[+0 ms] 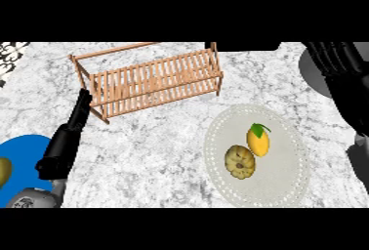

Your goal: Pick the squash from the placemat and place it in the tiered shelf

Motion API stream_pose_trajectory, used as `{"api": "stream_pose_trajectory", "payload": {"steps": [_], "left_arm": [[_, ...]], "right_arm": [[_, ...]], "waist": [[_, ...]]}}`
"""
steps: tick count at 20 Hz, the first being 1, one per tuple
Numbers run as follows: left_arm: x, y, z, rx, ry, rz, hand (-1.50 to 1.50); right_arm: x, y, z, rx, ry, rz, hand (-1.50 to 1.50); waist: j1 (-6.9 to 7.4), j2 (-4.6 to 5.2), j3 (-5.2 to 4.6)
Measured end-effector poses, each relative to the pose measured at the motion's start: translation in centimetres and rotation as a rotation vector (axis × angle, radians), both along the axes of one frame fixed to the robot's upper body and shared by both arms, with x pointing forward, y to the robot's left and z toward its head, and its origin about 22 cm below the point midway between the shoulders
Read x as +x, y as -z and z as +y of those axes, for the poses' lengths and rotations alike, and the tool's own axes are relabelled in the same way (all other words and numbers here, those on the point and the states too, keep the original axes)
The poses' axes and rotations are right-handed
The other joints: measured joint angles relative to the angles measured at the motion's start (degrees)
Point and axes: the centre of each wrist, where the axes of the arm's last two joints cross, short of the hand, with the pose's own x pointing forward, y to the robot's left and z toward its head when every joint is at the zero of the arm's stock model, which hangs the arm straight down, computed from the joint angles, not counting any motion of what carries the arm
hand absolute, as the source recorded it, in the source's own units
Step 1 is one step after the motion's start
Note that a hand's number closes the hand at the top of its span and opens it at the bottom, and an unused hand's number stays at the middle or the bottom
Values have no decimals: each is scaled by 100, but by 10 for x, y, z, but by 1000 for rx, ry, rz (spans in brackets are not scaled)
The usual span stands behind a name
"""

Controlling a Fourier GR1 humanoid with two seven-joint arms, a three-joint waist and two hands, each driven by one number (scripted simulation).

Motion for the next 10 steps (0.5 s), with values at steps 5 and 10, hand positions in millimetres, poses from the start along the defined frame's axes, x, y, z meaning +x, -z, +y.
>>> {"api": "stream_pose_trajectory", "payload": {"steps": [5,10], "left_arm": [[-1,-6,-6,-56,-34,4,0],[8,-13,-7,-160,-104,49,0]], "right_arm": [[-16,13,49,-301,-339,22,150],[-31,41,101,-586,-563,46,-150]], "waist": [[332,-77,-94],[438,-76,-124]]}}
